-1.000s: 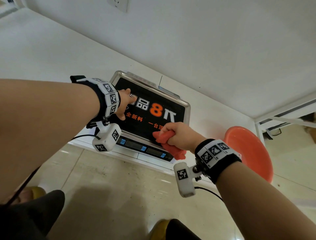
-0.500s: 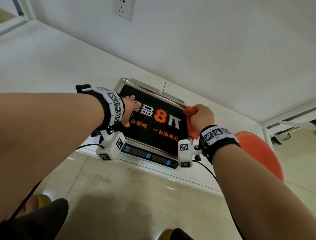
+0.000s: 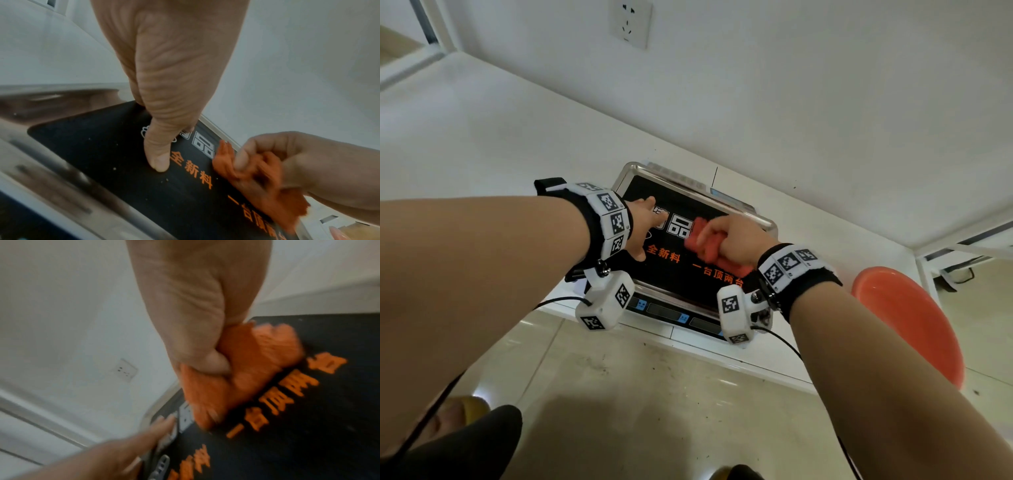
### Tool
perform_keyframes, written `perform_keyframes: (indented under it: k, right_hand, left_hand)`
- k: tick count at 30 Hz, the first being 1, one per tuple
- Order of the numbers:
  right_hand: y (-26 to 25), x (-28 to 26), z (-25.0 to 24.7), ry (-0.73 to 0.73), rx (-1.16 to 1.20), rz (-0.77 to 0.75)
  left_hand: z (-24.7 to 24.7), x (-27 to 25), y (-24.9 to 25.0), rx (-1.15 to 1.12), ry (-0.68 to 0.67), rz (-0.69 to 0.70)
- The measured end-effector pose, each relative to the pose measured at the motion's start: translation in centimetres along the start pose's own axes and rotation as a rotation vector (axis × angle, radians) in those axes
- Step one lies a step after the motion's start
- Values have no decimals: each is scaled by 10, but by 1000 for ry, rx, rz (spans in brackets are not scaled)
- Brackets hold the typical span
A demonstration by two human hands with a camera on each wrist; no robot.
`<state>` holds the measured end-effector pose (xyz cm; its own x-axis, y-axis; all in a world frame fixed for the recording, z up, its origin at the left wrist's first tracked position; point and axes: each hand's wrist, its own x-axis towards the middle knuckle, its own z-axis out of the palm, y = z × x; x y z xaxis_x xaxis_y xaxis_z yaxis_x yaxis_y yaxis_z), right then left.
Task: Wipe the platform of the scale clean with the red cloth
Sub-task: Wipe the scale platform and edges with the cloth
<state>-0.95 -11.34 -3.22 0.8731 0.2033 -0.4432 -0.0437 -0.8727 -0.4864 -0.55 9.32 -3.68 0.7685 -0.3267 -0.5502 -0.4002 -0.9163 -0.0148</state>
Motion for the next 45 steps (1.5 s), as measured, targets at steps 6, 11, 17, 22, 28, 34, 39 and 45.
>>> perform_keyframes:
  k: [6, 11, 17, 22, 28, 34, 39, 45]
  right_hand:
    - [18, -7, -19, 249, 270, 90]
    - [23, 7, 6, 331, 145, 180]
    - [-28, 2, 31, 36, -172, -145]
    - [-23, -21, 11, -176, 92, -71]
    - [10, 4, -2, 275, 124, 116]
    - [-32, 22, 31, 137, 107, -87]
    - [-67, 17, 49, -48, -26, -316]
    - [-71, -1, 52, -278, -131, -443]
  left_hand:
    - [-2, -2, -2, -19, -21, -2]
    - [-4, -3, -2, -22, -42, 4]
    - [-2, -5, -4, -38, -37, 15]
    - [-4, -9, -6, -111, -48, 15]
    - [-3, -10, -15, -340, -9, 7]
    - [-2, -15, -32, -568, 106, -20]
    - [1, -16, -35, -622, 126, -26]
    - [1, -15, -29, -500, 69, -24]
